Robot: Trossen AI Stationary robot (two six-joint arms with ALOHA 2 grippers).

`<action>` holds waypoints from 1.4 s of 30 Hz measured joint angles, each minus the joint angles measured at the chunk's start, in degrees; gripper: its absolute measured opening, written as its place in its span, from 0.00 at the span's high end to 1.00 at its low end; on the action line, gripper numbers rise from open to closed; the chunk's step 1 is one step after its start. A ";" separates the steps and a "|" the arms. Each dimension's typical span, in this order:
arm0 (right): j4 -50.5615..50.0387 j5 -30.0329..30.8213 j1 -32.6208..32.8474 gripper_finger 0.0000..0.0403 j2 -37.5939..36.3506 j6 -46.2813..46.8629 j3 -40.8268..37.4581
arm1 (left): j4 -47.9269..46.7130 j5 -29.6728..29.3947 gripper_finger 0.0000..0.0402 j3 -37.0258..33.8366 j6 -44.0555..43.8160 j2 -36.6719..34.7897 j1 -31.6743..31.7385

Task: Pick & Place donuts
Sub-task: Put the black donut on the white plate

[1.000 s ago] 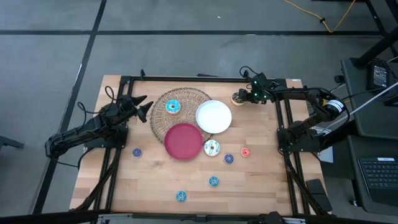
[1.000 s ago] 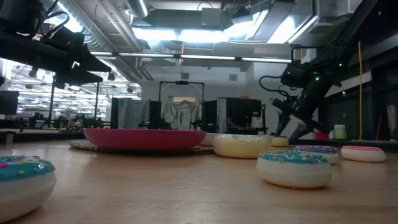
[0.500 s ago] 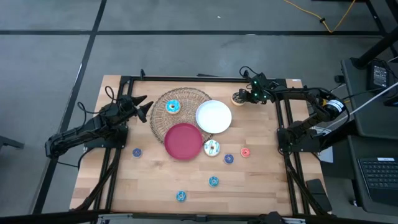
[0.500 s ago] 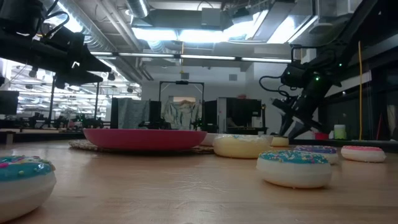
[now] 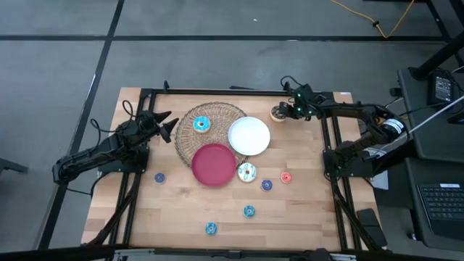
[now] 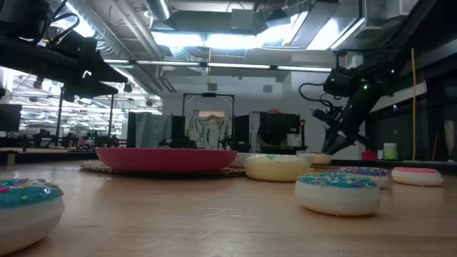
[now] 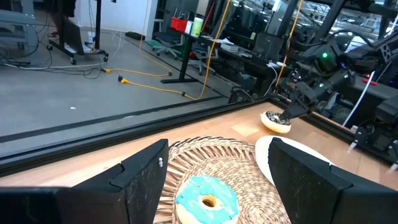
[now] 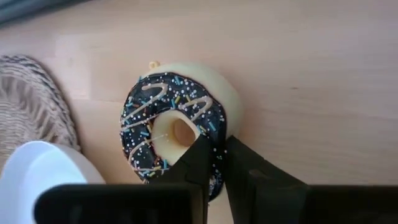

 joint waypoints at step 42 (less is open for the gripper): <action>-42.93 2.33 8.22 0.94 -0.20 -15.29 49.22 | -0.02 0.00 0.34 -0.01 0.00 0.01 -0.01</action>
